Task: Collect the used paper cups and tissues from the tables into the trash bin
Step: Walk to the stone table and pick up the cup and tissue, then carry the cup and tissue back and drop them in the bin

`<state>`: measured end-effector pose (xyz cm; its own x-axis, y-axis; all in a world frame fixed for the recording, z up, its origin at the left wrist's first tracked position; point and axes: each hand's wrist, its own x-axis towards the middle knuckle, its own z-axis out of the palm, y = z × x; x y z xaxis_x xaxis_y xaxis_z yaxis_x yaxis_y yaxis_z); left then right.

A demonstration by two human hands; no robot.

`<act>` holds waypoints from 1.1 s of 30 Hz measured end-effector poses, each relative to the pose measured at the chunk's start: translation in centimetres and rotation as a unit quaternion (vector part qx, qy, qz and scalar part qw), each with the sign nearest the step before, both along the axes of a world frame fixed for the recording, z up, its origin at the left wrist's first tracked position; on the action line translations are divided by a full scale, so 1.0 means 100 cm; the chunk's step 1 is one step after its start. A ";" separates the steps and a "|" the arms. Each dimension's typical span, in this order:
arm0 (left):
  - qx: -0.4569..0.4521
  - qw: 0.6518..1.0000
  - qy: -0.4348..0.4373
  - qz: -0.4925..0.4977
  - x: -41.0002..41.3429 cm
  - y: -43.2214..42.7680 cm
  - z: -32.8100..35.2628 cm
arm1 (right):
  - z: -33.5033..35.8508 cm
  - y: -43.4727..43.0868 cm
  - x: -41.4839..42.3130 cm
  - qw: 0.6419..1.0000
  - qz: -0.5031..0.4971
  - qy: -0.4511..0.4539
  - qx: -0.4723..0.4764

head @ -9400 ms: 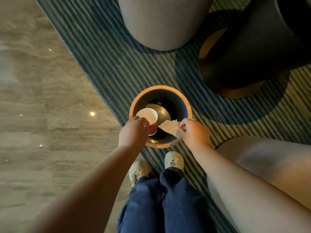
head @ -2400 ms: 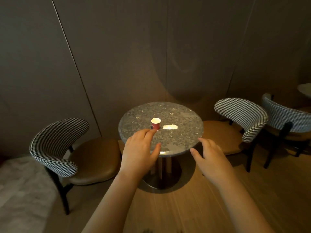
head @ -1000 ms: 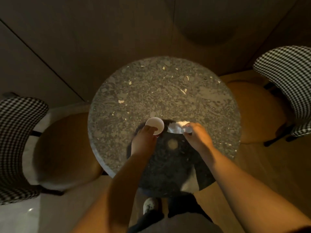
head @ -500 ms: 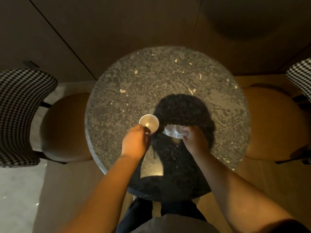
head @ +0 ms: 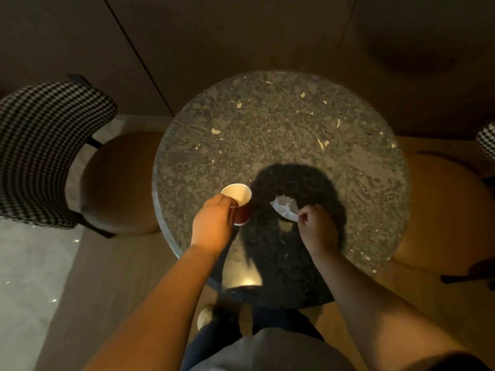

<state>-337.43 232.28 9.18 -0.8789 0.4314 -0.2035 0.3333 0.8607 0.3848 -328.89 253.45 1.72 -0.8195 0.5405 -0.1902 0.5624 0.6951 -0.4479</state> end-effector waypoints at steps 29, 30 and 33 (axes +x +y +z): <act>-0.002 0.746 0.287 0.601 0.361 -0.605 0.098 | 0.151 -0.706 0.103 0.722 0.634 0.227 -0.160; -0.008 0.722 0.285 0.630 0.385 -0.617 0.094 | 0.150 -0.732 0.118 0.699 0.660 0.220 -0.164; -0.030 0.658 0.269 0.703 0.449 -0.646 0.083 | 0.143 -0.801 0.164 0.639 0.725 0.185 -0.181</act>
